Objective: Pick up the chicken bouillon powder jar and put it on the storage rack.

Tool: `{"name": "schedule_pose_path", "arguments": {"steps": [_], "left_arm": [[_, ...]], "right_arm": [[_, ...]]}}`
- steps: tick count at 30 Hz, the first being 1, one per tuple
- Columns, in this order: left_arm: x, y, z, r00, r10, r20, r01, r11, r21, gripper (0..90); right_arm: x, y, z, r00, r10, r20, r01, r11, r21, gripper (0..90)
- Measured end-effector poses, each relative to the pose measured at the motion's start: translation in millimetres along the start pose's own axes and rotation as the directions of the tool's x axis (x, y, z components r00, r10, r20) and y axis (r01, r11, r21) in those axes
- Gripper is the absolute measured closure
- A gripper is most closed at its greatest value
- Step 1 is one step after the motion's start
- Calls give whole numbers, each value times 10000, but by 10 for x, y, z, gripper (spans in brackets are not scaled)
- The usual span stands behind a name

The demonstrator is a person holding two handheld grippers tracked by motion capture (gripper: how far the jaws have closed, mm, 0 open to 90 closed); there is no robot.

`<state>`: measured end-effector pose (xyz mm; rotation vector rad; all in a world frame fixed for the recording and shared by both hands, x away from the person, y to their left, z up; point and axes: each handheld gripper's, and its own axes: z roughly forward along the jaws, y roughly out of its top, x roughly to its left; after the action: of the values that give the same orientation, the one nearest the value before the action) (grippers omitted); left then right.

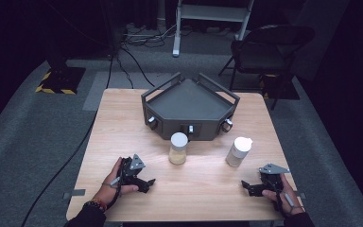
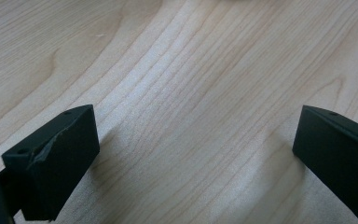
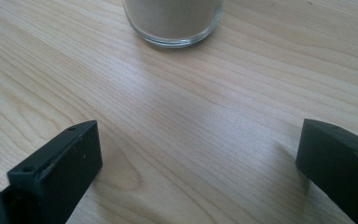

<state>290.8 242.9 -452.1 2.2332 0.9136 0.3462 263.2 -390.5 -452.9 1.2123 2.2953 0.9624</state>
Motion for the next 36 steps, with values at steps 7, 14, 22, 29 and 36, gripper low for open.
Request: {"name": "schedule_pose_path", "arguments": {"steps": [7,14,22,29,36], "left_arm": [[-2,-1,0,10000,-7,-7,7,10000,-3,0],[-1,-3,-3,10000,7,-8,-7,10000,-1,0],[-27,0,-5,9999,-117,-121,117,9999,9,0],[-71,9,-36,9993,-244,-271,240,9996,-150,16],[-98,-10,-103,9985,-340,-435,316,9980,-556,16]], "right_arm": [[-2,0,0,10000,-12,-8,12,10000,1,0],[-3,1,0,10000,-15,-13,15,10000,4,0],[-3,1,0,10000,-15,-12,15,10000,4,0],[-4,1,0,10000,-15,-13,15,10000,5,0],[-3,1,0,10000,-14,-12,14,10000,3,0]]}}
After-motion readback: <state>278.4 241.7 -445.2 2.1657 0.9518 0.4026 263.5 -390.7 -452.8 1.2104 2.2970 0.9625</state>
